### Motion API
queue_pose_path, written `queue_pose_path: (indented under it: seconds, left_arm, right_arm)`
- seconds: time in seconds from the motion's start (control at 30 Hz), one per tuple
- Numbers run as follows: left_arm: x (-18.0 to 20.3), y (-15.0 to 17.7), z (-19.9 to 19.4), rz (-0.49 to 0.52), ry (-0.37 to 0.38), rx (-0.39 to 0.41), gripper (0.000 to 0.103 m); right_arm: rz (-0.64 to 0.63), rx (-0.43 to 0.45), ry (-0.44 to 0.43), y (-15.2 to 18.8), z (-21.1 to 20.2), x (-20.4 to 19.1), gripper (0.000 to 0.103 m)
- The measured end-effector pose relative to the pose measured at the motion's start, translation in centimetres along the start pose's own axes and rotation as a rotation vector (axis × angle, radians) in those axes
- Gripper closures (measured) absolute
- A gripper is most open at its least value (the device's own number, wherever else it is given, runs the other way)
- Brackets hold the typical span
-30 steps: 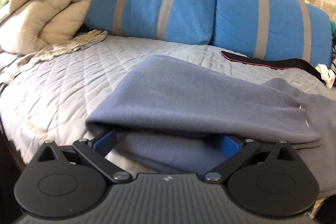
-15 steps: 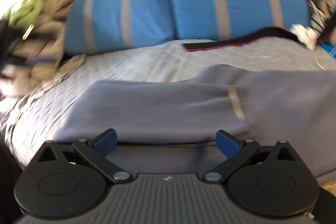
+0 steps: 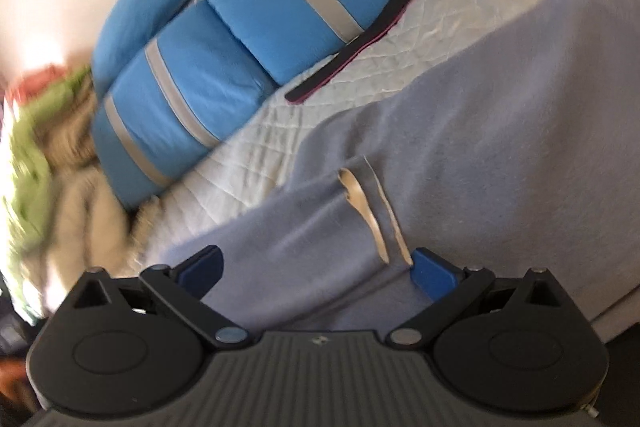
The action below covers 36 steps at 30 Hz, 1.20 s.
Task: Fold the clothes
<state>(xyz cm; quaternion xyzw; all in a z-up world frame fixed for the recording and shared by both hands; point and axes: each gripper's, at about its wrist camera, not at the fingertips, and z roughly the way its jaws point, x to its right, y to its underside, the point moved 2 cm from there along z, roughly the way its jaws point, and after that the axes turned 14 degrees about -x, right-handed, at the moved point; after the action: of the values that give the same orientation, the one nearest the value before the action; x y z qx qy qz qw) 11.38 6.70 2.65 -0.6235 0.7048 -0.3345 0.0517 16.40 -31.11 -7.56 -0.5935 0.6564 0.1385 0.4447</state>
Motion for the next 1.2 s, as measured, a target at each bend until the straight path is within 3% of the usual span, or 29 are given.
queue_pose_path:
  seconds: [0.07, 0.23, 0.33, 0.37, 0.53, 1.2]
  left_arm:
    - [-0.2, 0.2, 0.3, -0.014, -0.008, -0.006, 0.003]
    - [-1.3, 0.4, 0.8, -0.066, -0.007, -0.019, 0.003]
    - [-1.7, 0.5, 1.2, -0.088, 0.011, -0.033, 0.003]
    - [-1.8, 0.6, 1.3, -0.094, 0.016, -0.037, 0.003]
    - [-1.8, 0.7, 1.5, -0.095, 0.021, -0.042, 0.003]
    - [-1.8, 0.7, 1.7, -0.096, 0.031, -0.045, 0.003]
  right_arm:
    - [0.058, -0.003, -0.037, -0.5, 0.0, 0.7, 0.017]
    - [0.102, -0.001, -0.021, -0.8, -0.3, 1.5, 0.047]
    - [0.08, -0.008, 0.017, -0.9, -0.1, 1.3, 0.081]
    - [0.071, -0.013, 0.04, -1.0, 0.0, 1.3, 0.103]
    - [0.055, 0.012, 0.103, -0.9, -0.9, 1.1, 0.103]
    - [0.055, 0.109, 0.191, -0.7, -6.9, 2.9, 0.103]
